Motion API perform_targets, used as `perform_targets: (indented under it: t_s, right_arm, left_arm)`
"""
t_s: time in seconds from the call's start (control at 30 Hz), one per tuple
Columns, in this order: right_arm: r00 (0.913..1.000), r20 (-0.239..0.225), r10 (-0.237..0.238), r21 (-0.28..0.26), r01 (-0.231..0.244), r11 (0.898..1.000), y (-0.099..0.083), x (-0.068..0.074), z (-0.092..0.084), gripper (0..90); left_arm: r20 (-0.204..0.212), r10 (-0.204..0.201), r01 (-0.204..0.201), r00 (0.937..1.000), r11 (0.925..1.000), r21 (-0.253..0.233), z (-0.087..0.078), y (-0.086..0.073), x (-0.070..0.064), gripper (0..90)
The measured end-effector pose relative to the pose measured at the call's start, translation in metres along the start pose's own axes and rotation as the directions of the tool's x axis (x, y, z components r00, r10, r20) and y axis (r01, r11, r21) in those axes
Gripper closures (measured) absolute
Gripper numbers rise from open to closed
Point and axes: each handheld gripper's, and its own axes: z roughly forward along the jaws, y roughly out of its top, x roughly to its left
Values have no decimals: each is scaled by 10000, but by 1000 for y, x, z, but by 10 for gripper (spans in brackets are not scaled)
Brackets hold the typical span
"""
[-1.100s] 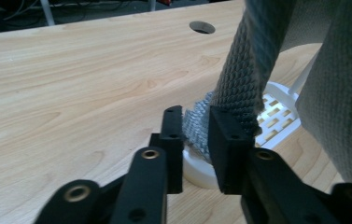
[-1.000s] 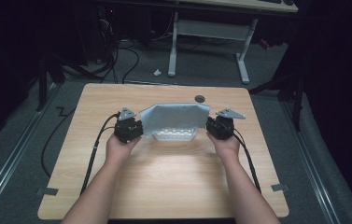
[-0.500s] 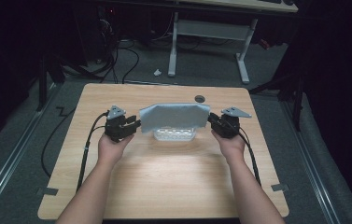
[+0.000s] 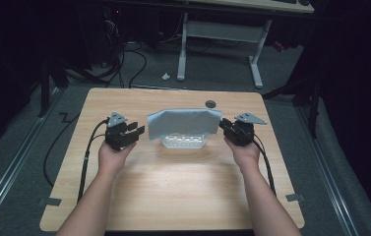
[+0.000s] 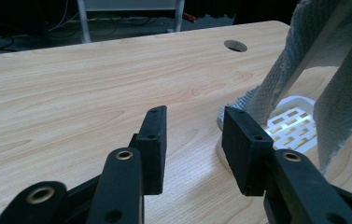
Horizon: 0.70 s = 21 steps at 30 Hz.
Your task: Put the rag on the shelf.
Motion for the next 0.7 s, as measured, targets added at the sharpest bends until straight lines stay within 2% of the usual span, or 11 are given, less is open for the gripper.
perform_targets:
  t_s: [0.13,0.23,0.33,0.37,0.57,0.63,0.7]
  right_arm:
    - [10000,20,-30,0,30,10000,0,0,-2,772]
    - [9999,-15,-136,-12,136,9999,1,2,-5,756]
    - [9997,-42,-237,-8,236,9997,1,4,-8,755]
    - [9995,-59,-294,-19,294,9996,1,5,-10,753]
    - [9989,-60,-468,-118,467,9988,0,8,-24,736]
    - [9988,-76,-482,-336,479,9983,-2,9,-31,736]
    - [9982,-55,-594,-204,592,9980,-4,11,-37,728]
  left_arm:
    - [-102,80,-81,9999,9999,-61,-3,-2,0,595]
    - [-174,-42,41,9998,10000,-52,-5,-4,1,573]
    - [-408,151,-146,9991,9998,105,-7,-6,0,553]
    - [-450,252,-252,9987,9997,14,-9,-7,-1,548]
    - [-446,368,-374,9983,9992,-145,-20,-12,-6,528]
    - [-405,483,-489,9980,9987,-143,-26,-15,-10,525]
    - [-343,464,-472,9983,9987,-210,-31,-18,-13,524]
